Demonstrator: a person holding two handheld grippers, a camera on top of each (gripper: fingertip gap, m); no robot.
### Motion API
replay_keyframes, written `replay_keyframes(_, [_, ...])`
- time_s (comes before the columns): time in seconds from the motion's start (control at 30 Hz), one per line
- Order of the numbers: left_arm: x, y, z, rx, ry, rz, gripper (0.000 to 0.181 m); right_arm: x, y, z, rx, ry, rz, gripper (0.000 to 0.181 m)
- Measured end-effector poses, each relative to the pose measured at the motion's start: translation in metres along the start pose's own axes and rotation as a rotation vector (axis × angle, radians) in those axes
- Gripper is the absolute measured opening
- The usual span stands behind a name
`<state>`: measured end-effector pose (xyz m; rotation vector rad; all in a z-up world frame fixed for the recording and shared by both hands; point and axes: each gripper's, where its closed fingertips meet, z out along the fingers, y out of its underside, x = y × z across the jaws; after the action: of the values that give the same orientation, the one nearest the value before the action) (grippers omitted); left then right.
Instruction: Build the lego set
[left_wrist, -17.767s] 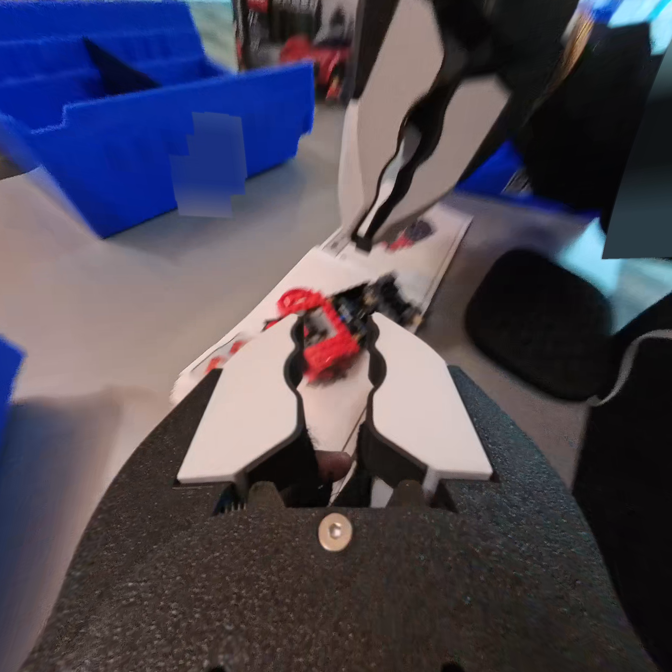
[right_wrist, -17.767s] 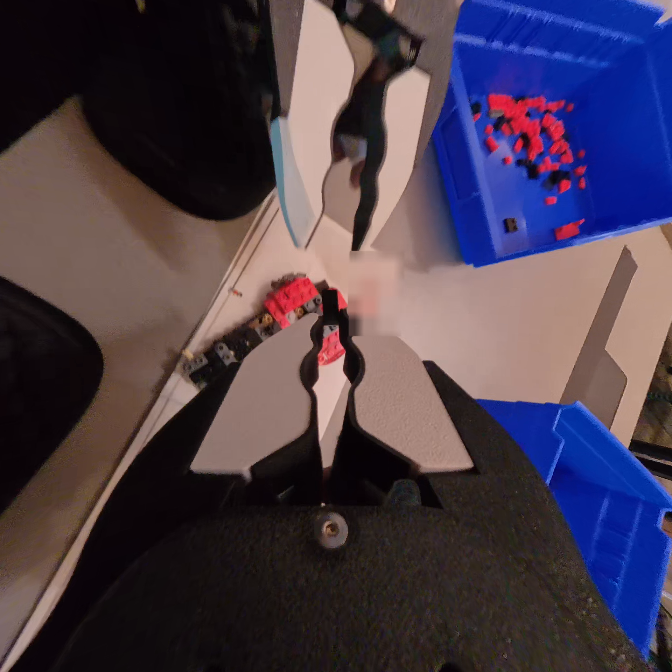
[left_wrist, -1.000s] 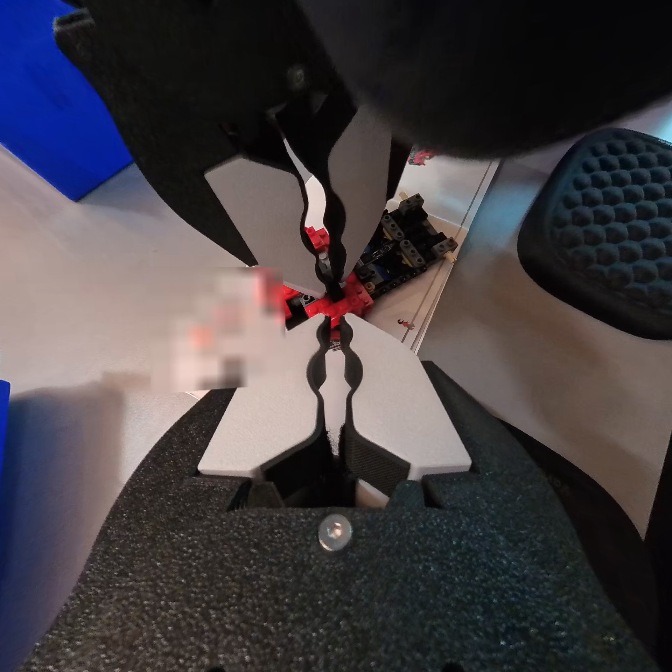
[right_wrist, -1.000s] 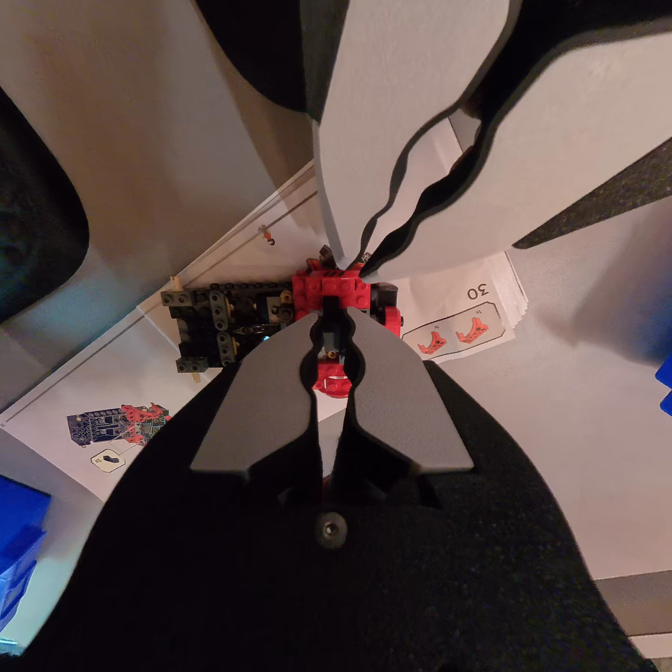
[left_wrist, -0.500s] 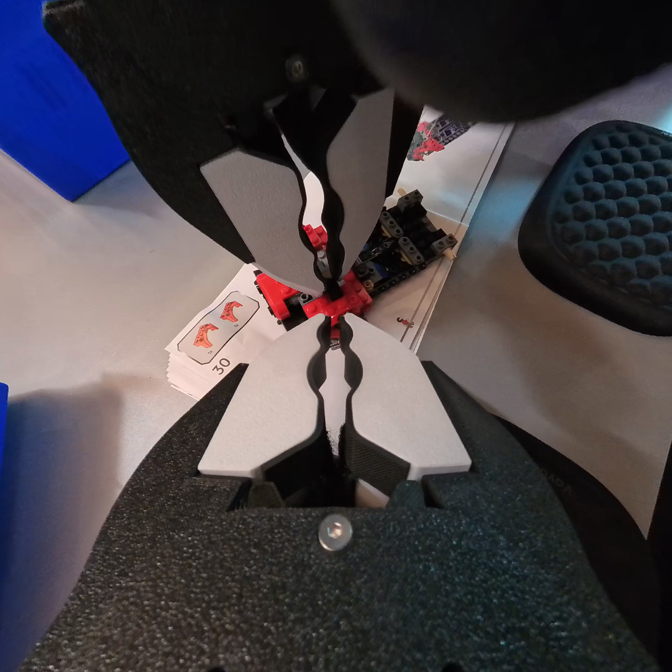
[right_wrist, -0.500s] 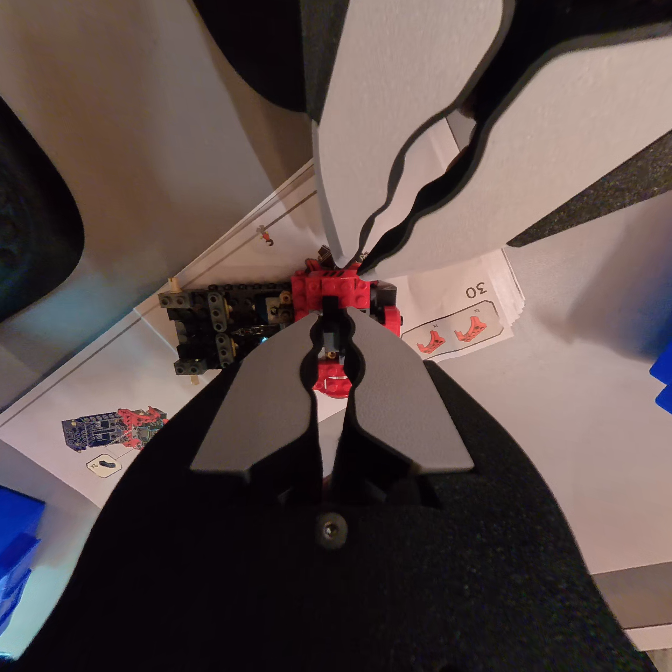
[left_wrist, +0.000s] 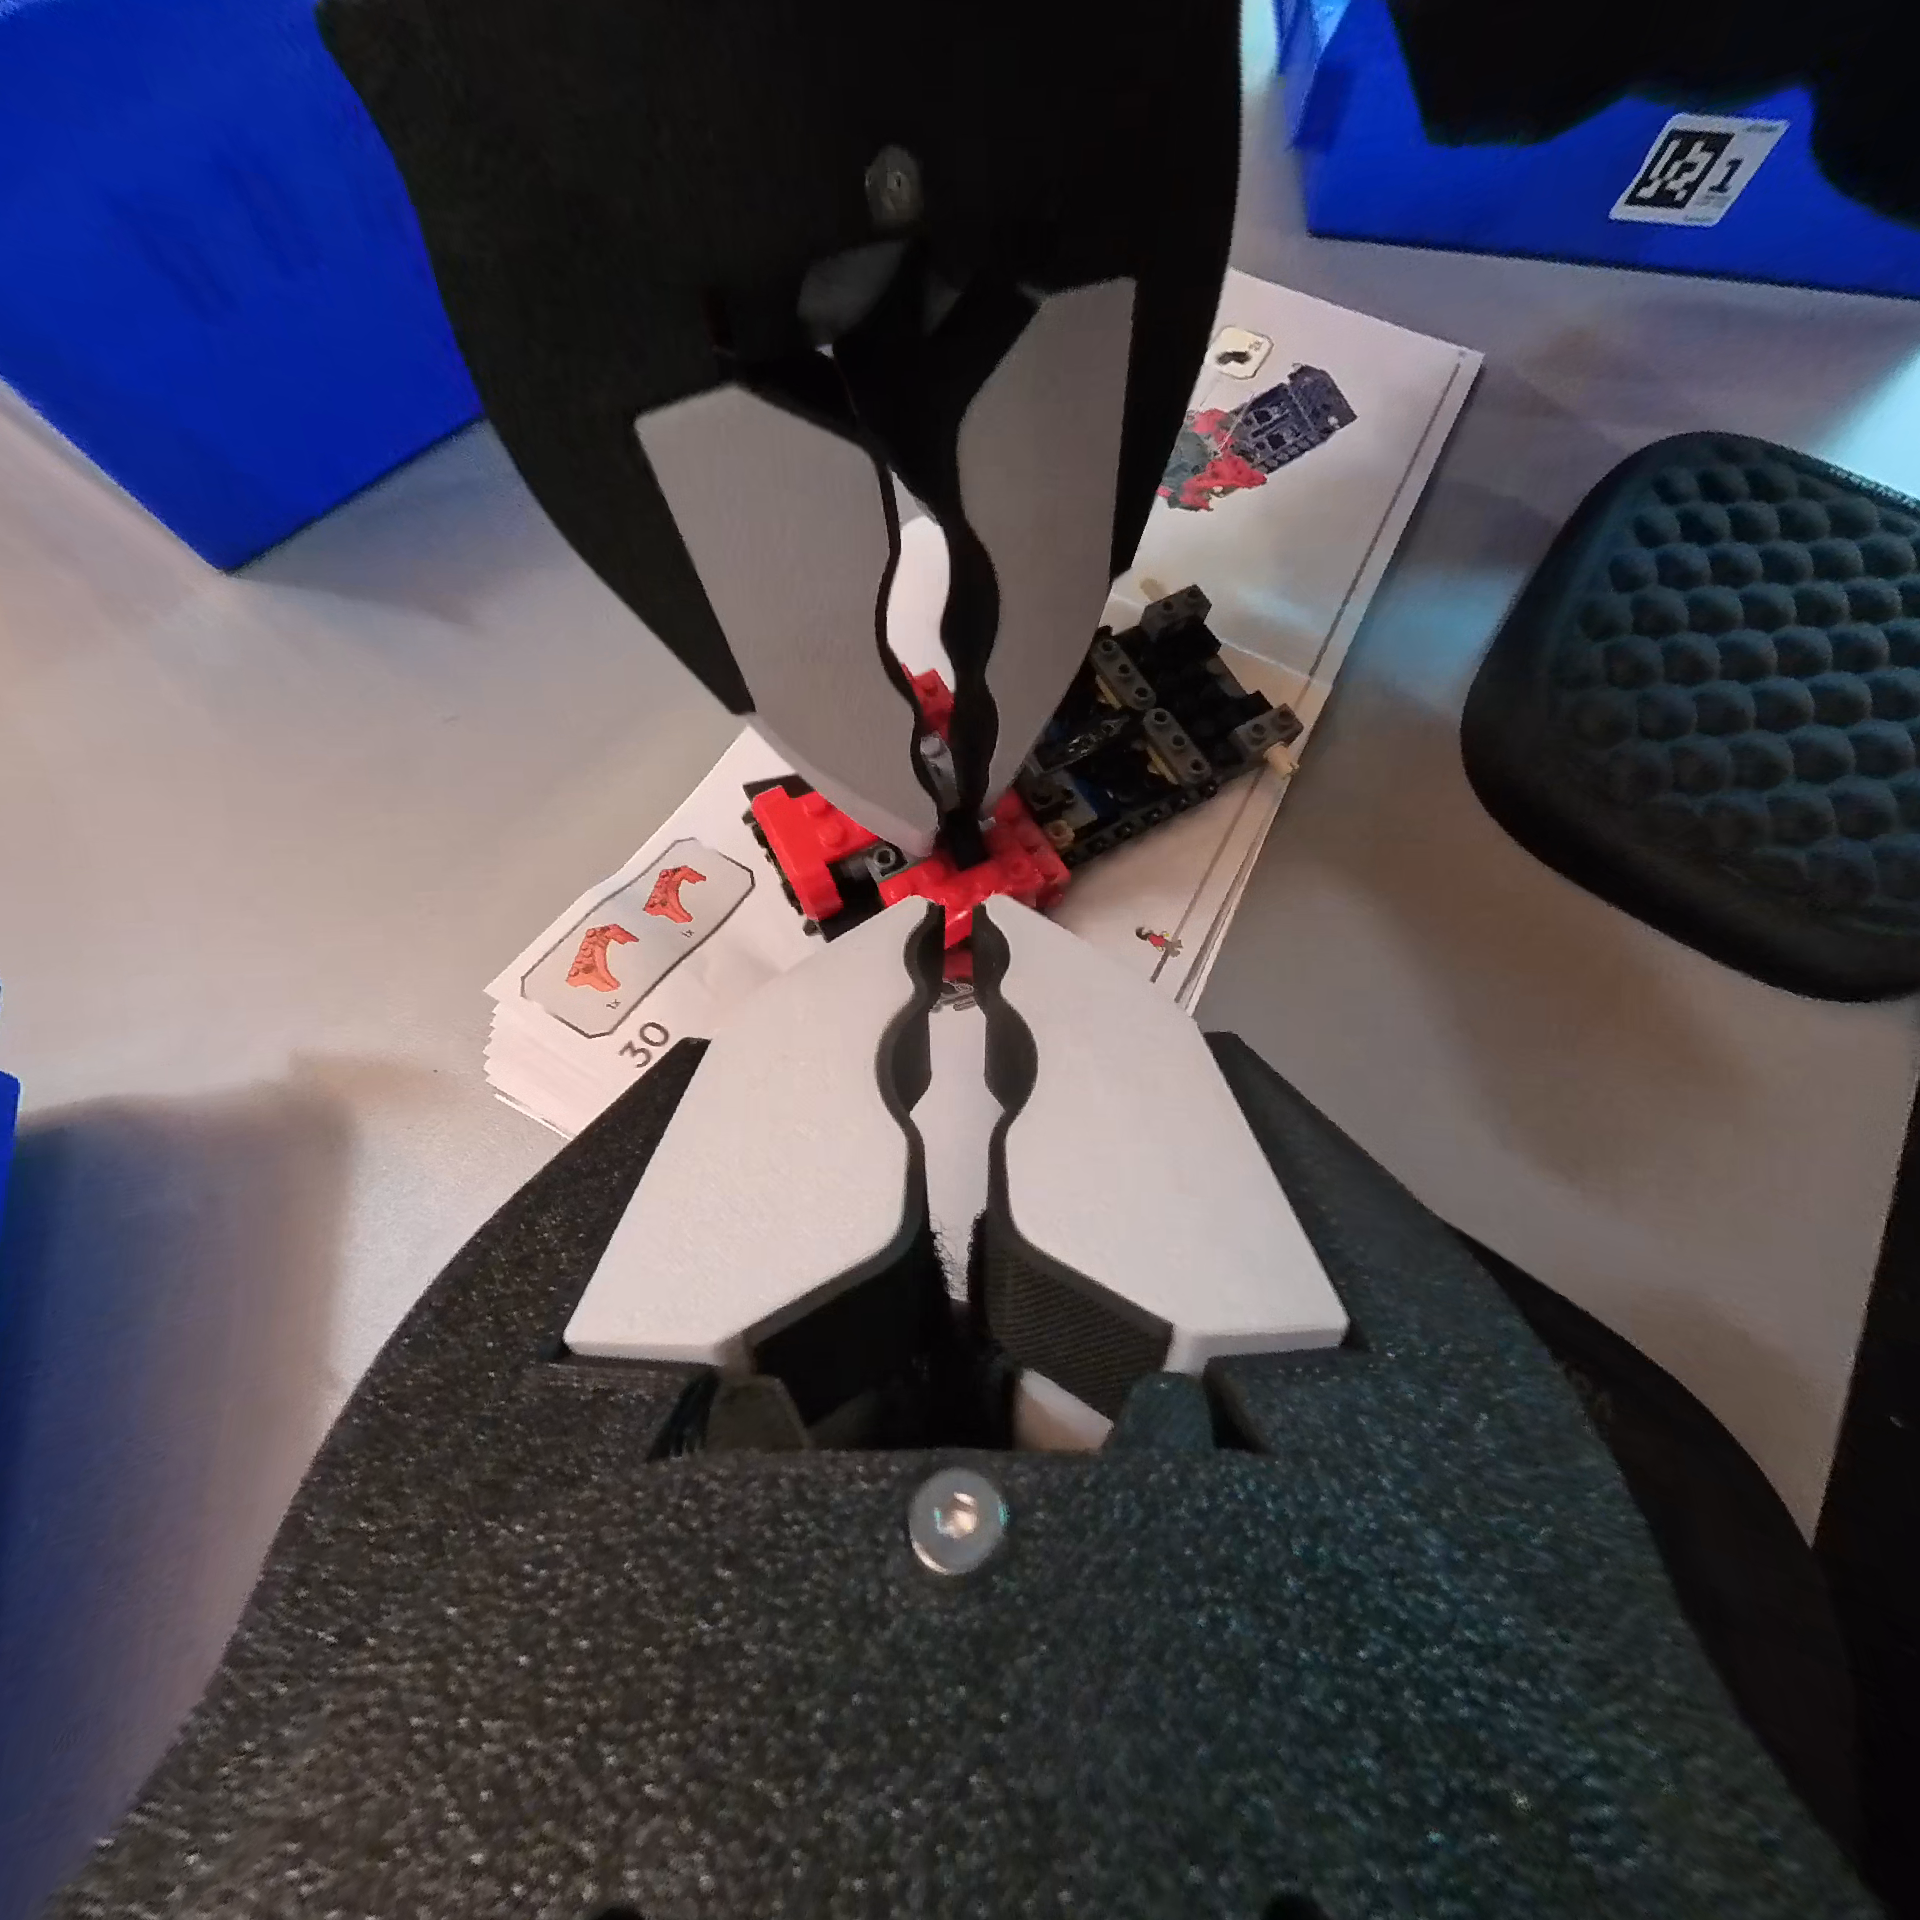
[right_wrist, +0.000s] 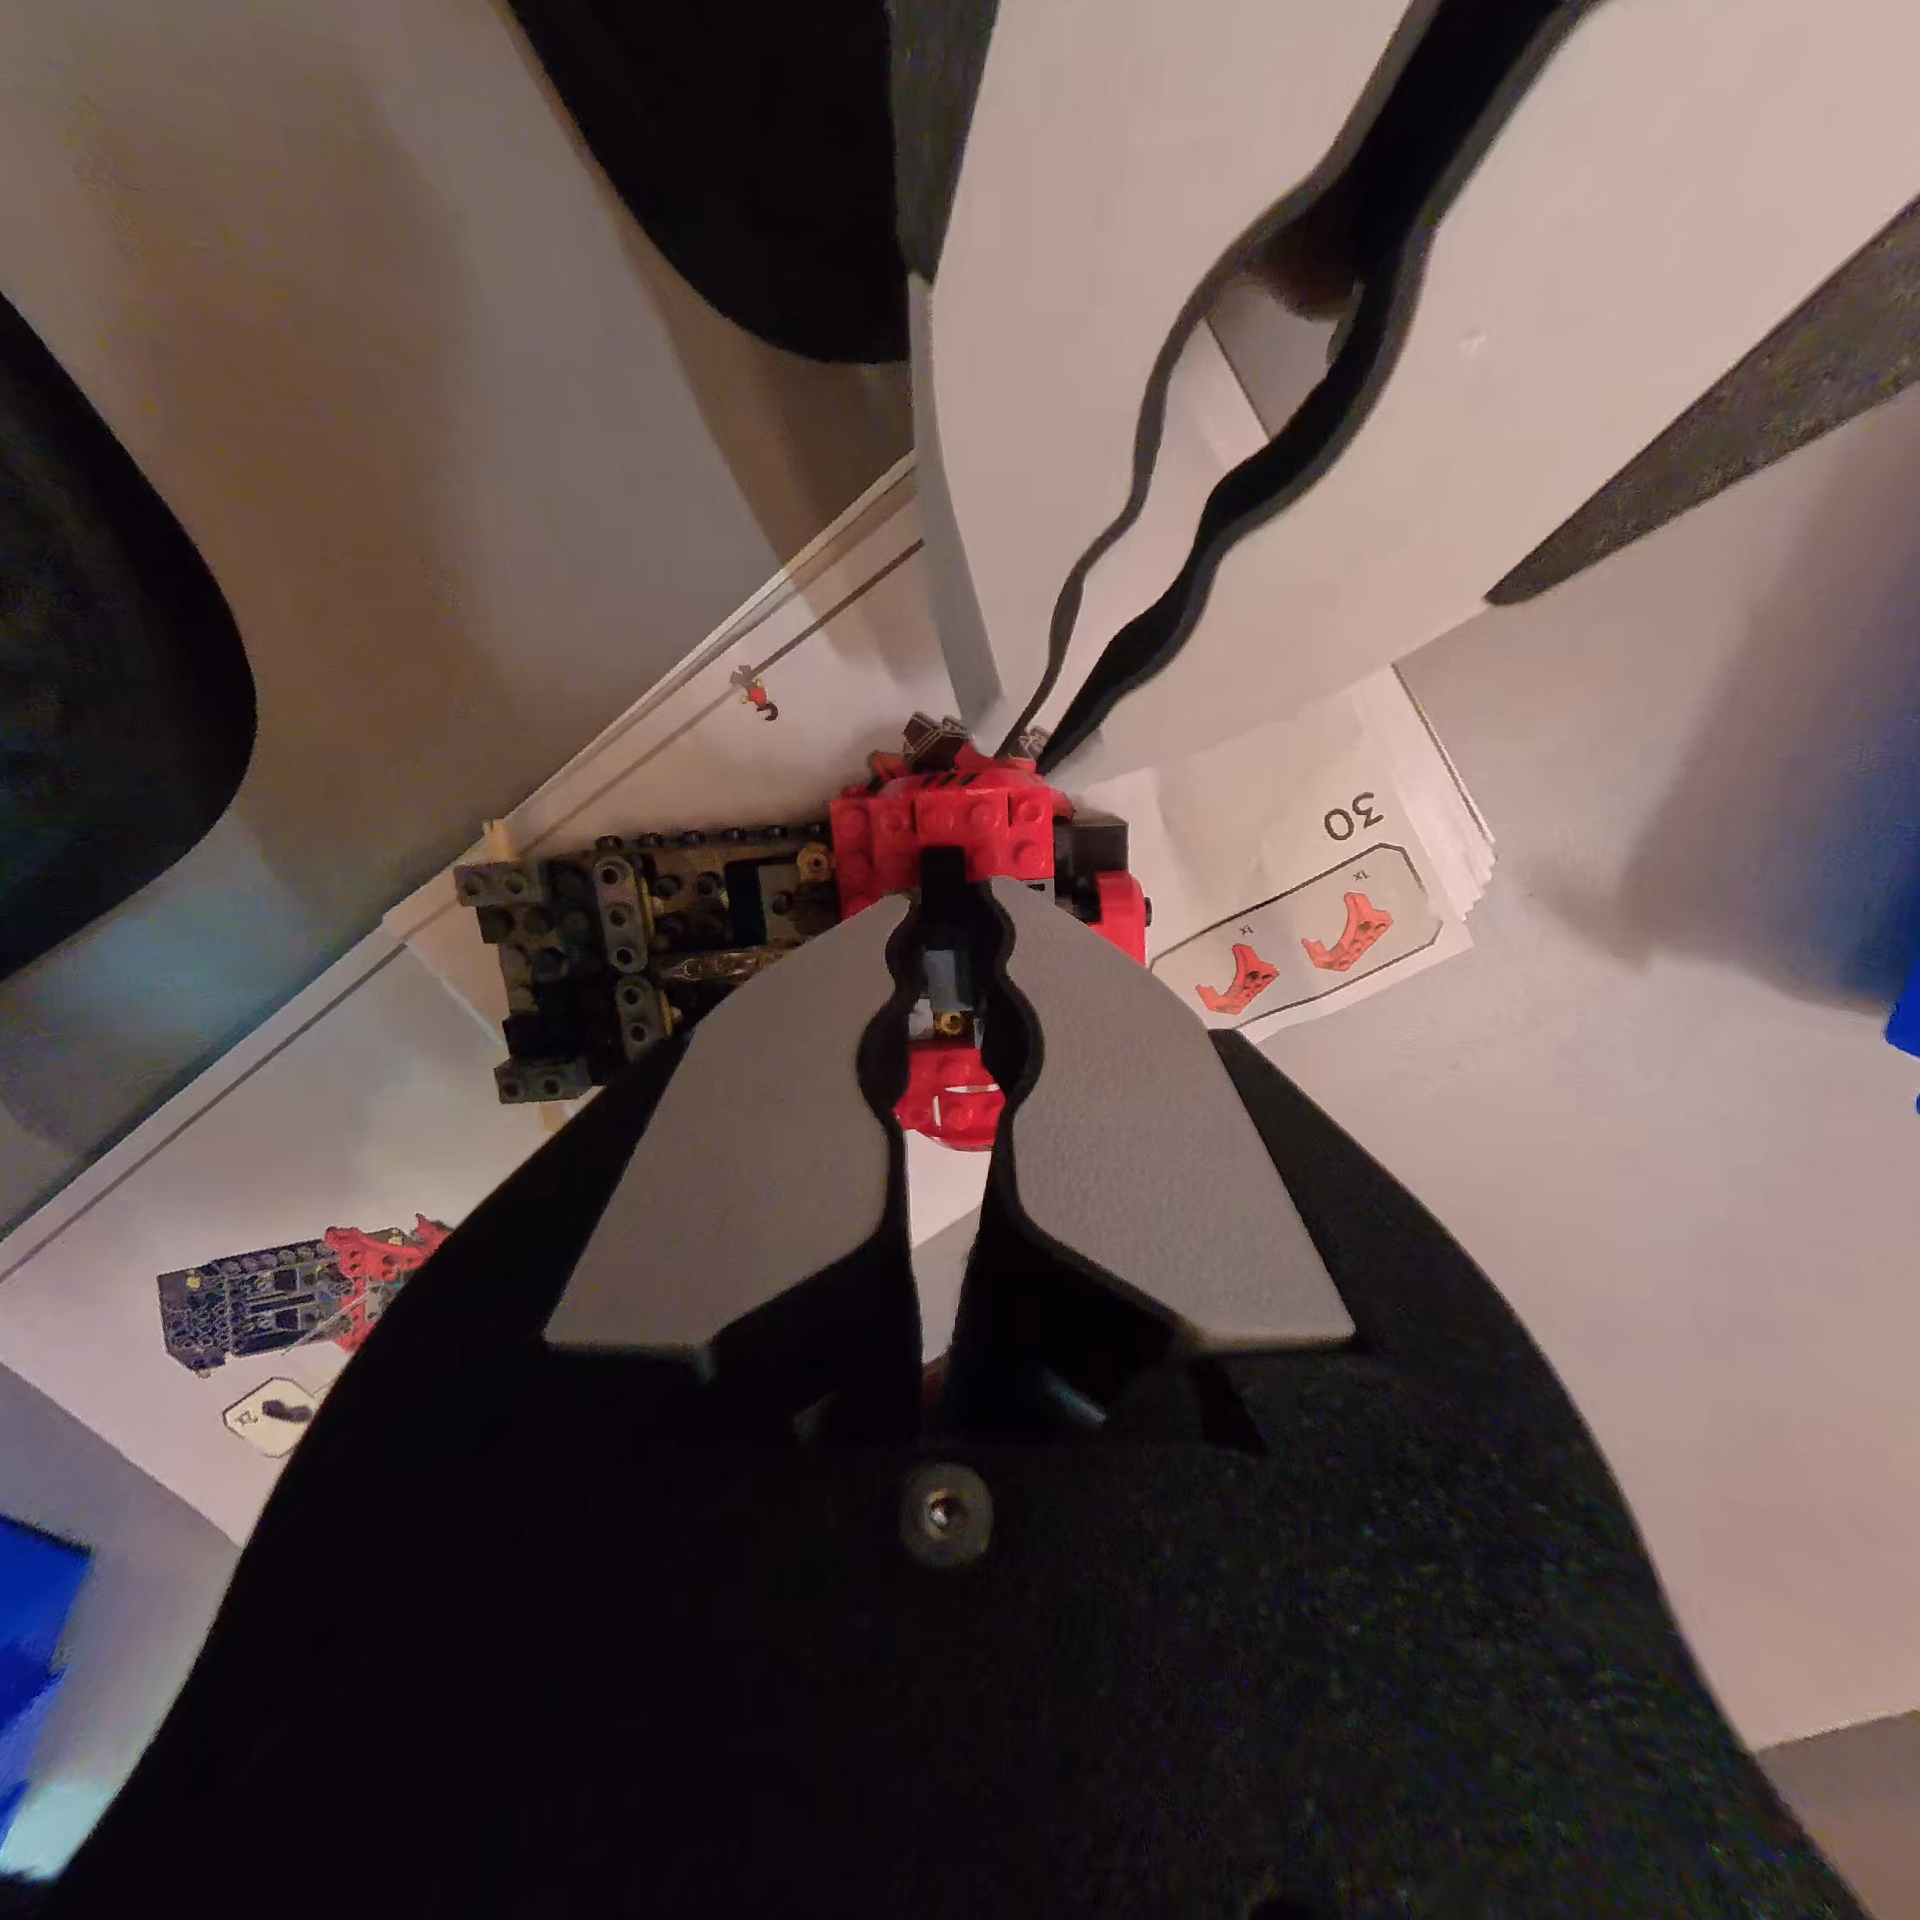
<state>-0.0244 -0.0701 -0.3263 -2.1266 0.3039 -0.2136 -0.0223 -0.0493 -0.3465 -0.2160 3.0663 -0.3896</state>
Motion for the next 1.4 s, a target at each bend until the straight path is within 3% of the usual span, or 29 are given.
replay_keyframes(0.2, [0.001, 0.001, 0.001, -0.015, 0.008, 0.001, 0.004, 0.0, 0.0, 0.0, 0.019, 0.002, -0.01, 0.008])
replay_keyframes(0.47, [0.008, -0.01, 0.017, -0.013, -0.001, 0.125, 0.003, 0.0, 0.0, 0.0, 0.016, -0.002, -0.007, 0.008])
replay_keyframes(0.8, [0.005, -0.004, 0.024, -0.044, 0.005, 0.111, 0.002, 0.0, 0.002, 0.0, 0.086, 0.014, 0.023, 0.008])
replay_keyframes(0.93, [0.006, -0.002, 0.026, -0.061, -0.005, 0.141, 0.002, 0.0, 0.003, -0.004, 0.135, 0.046, 0.062, 0.02])
replay_keyframes(1.23, [-0.003, -0.017, 0.014, 0.067, -0.017, 0.057, 0.003, -0.004, 0.009, -0.023, 0.294, 0.201, 0.172, 0.013])
replay_keyframes(1.4, [-0.018, -0.03, 0.0, 0.196, -0.077, -0.025, 0.002, -0.006, 0.006, -0.017, 0.321, 0.271, 0.197, 0.011])
